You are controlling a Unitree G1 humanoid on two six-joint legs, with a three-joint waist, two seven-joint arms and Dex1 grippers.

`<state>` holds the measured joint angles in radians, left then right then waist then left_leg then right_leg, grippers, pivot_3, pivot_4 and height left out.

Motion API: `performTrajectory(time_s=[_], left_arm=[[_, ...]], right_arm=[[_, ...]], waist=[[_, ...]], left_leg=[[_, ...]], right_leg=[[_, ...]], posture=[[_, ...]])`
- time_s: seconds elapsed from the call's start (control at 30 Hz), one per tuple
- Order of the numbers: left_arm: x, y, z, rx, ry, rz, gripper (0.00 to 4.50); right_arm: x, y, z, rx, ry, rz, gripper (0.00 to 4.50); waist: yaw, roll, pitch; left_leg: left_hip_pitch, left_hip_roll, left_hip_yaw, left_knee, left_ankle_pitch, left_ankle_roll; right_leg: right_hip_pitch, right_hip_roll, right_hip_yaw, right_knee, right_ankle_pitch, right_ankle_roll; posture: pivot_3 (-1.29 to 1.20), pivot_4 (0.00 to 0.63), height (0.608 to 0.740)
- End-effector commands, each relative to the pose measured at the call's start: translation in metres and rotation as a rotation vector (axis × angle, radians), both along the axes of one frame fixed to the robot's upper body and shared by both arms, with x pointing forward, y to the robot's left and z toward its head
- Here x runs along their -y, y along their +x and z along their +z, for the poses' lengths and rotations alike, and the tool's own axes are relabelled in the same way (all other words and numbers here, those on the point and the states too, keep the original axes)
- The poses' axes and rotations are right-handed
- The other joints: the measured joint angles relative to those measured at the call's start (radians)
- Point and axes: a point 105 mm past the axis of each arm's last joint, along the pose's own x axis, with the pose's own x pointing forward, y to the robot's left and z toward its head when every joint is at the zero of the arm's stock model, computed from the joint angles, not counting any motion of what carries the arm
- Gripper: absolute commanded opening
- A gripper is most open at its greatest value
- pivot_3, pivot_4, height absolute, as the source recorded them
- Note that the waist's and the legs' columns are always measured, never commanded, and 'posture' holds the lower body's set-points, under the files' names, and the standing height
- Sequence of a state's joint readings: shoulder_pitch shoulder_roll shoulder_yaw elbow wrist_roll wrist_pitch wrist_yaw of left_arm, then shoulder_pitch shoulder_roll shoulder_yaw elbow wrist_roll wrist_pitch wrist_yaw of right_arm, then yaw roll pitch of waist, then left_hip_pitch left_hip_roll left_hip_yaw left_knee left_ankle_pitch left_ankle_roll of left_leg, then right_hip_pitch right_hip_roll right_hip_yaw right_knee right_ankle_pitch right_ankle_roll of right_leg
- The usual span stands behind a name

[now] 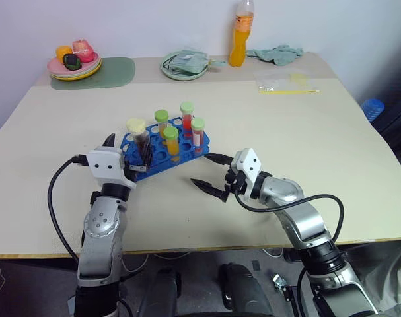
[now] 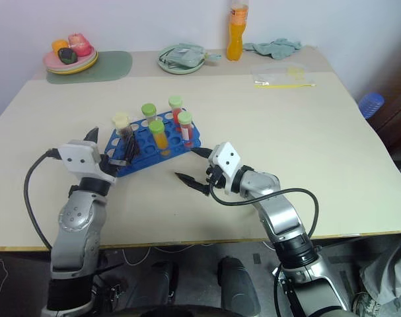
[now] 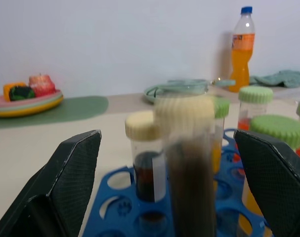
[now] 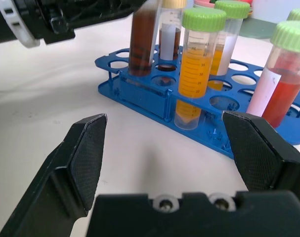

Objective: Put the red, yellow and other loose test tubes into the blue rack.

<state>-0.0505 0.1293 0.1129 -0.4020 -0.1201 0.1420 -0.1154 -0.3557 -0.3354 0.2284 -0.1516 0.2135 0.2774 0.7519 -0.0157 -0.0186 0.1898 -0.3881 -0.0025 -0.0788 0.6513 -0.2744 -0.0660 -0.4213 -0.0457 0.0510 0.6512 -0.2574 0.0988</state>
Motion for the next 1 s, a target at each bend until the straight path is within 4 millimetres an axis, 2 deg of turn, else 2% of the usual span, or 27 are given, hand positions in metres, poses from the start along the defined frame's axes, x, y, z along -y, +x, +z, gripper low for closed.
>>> performTrajectory(time_s=[0.03,0.2,0.3,0.4,0.53,0.7,0.87,1.0], left_arm=[[0.003,-0.001,0.007,0.028,0.004,-0.036,4.43],[0.006,0.0,0.01,0.038,0.003,-0.049,4.43],[-0.004,-0.012,0.025,0.06,-0.002,-0.076,4.43],[-0.01,-0.031,0.032,0.025,0.072,-0.159,4.43],[-0.051,-0.066,0.003,-0.192,0.174,-0.181,4.43],[-0.079,-0.088,-0.014,-0.324,0.211,-0.156,4.43],[-0.085,-0.088,-0.014,-0.321,0.219,-0.112,4.43],[-0.087,-0.09,-0.019,-0.332,0.214,-0.094,4.43]], right_arm=[[0.002,-0.005,0.013,0.05,0.022,0.001,4.16],[0.006,-0.006,0.014,0.051,0.019,-0.017,4.16],[0.015,-0.005,0.018,0.062,0.004,-0.038,4.16],[0.034,-0.001,0.025,0.058,-0.01,-0.067,4.16],[0.08,0.01,0.034,-0.011,-0.025,-0.149,4.16],[0.125,0.018,0.034,-0.058,-0.077,-0.226,4.16],[0.138,0.023,0.028,-0.057,-0.111,-0.25,4.16],[0.131,0.028,0.026,-0.053,-0.108,-0.232,4.16]], waist=[[0.0,0.0,0.0],[0.0,0.0,0.0],[-0.001,0.0,0.0],[-0.005,0.0,0.0],[-0.007,0.001,0.0],[0.005,0.001,0.001],[-0.001,0.001,0.001],[-0.005,0.001,0.001]], left_leg=[[0.0,0.0,0.0,0.0,0.0,0.0],[0.0,0.0,0.0,0.0,0.0,0.0],[0.0,0.0,0.0,0.0,0.0,0.0],[0.0,0.001,0.0,0.0,0.0,0.0],[0.001,0.001,0.001,-0.001,0.0,0.0],[0.001,0.001,0.001,0.0,0.0,0.001],[0.005,0.001,0.001,0.0,0.0,0.001],[0.008,0.001,0.001,-0.002,0.0,0.001]], right_leg=[[0.0,0.0,0.0,0.0,0.0,0.0],[0.0,0.0,0.0,0.0,0.0,0.0],[0.0,0.0,0.0,0.0,0.0,0.0],[0.0,0.001,0.0,0.0,0.0,0.0],[0.0,0.0,0.0,-0.001,0.0,0.0],[0.002,0.0,0.0,-0.002,-0.001,-0.002],[0.007,0.0,0.0,-0.004,-0.002,-0.003],[0.009,0.0,0.0,-0.004,-0.001,-0.001]], posture=[[0.0,0.15,0.74],[0.0,0.15,0.74],[0.0,0.15,0.74],[0.0,0.15,0.74],[0.0,0.15,0.74],[0.0,0.15,0.74],[0.0,0.15,0.74],[0.0,0.15,0.74]])
